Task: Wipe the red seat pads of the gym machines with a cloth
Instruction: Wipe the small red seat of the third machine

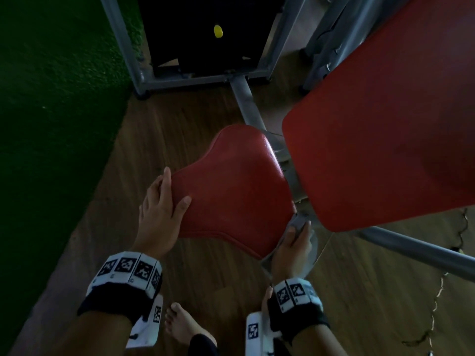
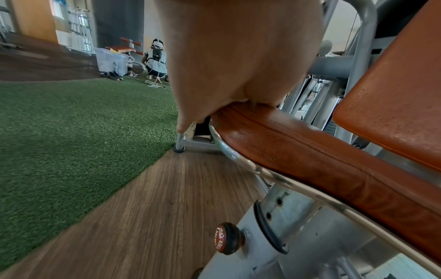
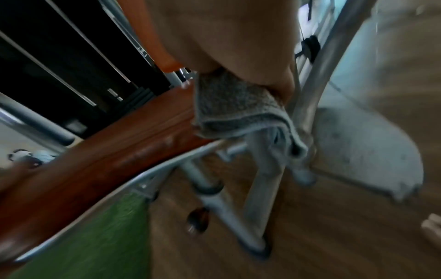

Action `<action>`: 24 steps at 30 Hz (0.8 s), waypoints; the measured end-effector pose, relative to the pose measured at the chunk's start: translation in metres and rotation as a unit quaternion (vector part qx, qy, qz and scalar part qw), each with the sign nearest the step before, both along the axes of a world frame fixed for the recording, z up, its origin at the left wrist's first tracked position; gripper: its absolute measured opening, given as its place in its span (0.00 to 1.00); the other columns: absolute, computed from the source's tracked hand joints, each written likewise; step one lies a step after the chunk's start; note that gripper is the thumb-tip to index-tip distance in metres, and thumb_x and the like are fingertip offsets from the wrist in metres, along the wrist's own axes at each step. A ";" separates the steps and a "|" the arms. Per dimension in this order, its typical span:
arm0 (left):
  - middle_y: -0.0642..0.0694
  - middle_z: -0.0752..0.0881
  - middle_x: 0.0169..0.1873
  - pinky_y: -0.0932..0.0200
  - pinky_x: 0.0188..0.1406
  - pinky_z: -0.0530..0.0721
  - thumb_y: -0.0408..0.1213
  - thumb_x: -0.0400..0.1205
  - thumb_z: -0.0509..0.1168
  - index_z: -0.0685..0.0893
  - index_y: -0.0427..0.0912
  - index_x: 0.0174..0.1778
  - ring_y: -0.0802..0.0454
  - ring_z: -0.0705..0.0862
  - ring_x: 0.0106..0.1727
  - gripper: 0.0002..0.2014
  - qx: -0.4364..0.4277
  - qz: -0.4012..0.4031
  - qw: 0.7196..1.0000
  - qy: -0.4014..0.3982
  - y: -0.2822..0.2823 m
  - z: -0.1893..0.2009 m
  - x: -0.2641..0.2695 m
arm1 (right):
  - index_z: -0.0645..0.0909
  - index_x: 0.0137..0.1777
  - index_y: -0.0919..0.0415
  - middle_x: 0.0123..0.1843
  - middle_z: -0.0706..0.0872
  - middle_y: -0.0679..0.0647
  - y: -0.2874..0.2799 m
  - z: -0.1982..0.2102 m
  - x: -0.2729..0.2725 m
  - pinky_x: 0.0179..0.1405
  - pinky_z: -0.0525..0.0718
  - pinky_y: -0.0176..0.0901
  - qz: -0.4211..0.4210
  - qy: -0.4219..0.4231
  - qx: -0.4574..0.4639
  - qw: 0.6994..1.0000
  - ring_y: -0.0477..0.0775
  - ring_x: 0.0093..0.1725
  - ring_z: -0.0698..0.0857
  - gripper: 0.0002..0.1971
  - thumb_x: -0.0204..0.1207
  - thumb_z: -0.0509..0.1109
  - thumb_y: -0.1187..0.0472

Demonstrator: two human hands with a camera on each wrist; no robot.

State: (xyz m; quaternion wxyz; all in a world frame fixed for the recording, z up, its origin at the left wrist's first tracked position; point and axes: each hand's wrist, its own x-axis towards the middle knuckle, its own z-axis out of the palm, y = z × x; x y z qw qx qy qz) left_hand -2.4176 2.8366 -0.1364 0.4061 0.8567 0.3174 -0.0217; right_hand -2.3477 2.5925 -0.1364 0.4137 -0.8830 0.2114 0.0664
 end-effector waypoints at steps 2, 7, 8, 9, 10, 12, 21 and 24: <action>0.49 0.52 0.81 0.32 0.78 0.57 0.63 0.82 0.49 0.35 0.63 0.81 0.42 0.55 0.82 0.37 0.002 0.000 1.000 0.006 -0.001 0.002 0.000 | 0.52 0.85 0.52 0.81 0.60 0.65 0.015 0.000 -0.020 0.62 0.68 0.43 -0.027 0.013 0.023 0.999 0.63 0.75 0.69 0.28 0.87 0.54 0.52; 0.48 0.52 0.81 0.32 0.79 0.55 0.64 0.82 0.48 0.35 0.62 0.81 0.43 0.54 0.82 0.37 0.016 -0.010 1.000 0.015 0.000 0.002 -0.001 | 0.46 0.85 0.44 0.85 0.46 0.59 0.024 -0.003 -0.033 0.67 0.70 0.52 -0.050 0.026 0.070 0.996 0.63 0.79 0.62 0.30 0.87 0.52 0.48; 0.48 0.52 0.81 0.32 0.78 0.55 0.64 0.82 0.47 0.35 0.62 0.81 0.43 0.54 0.82 0.37 0.018 -0.011 1.000 0.015 0.001 0.002 -0.001 | 0.47 0.85 0.44 0.85 0.48 0.59 0.018 -0.007 -0.027 0.68 0.70 0.51 -0.049 0.025 0.060 0.997 0.62 0.79 0.63 0.29 0.87 0.52 0.48; 0.47 0.52 0.82 0.32 0.78 0.55 0.64 0.82 0.47 0.35 0.62 0.81 0.43 0.54 0.82 0.37 0.020 -0.011 1.000 0.014 0.001 0.001 -0.001 | 0.49 0.86 0.47 0.85 0.52 0.60 0.011 -0.009 -0.019 0.68 0.69 0.48 -0.044 0.015 0.051 0.998 0.62 0.79 0.64 0.29 0.87 0.52 0.49; 0.47 0.52 0.82 0.32 0.78 0.55 0.64 0.82 0.48 0.35 0.61 0.82 0.43 0.55 0.82 0.37 0.019 -0.011 1.000 0.012 0.000 0.001 -0.001 | 0.52 0.86 0.51 0.84 0.55 0.62 0.004 -0.011 -0.010 0.66 0.68 0.43 -0.035 0.002 0.042 0.998 0.61 0.79 0.65 0.28 0.87 0.53 0.50; 0.47 0.52 0.82 0.32 0.78 0.55 0.64 0.81 0.47 0.35 0.61 0.82 0.42 0.55 0.82 0.37 0.021 -0.011 1.000 0.011 0.000 0.002 -0.001 | 0.56 0.85 0.58 0.81 0.63 0.65 -0.007 -0.013 0.003 0.61 0.68 0.38 -0.020 -0.018 0.029 0.999 0.62 0.76 0.70 0.27 0.88 0.53 0.52; 0.48 0.53 0.81 0.30 0.77 0.57 0.64 0.82 0.48 0.36 0.63 0.81 0.42 0.55 0.82 0.36 0.026 0.002 1.000 0.017 -0.003 0.006 -0.002 | 0.52 0.85 0.51 0.82 0.57 0.62 0.031 0.003 -0.046 0.66 0.70 0.38 -0.045 -0.007 0.090 0.995 0.61 0.77 0.66 0.30 0.86 0.58 0.58; 0.49 0.53 0.81 0.30 0.77 0.57 0.64 0.82 0.48 0.36 0.65 0.81 0.41 0.55 0.82 0.36 0.021 0.004 1.000 0.019 -0.004 0.006 -0.001 | 0.53 0.85 0.52 0.81 0.59 0.68 0.024 0.000 -0.036 0.65 0.70 0.46 -0.050 0.006 0.079 0.996 0.65 0.75 0.68 0.30 0.85 0.59 0.54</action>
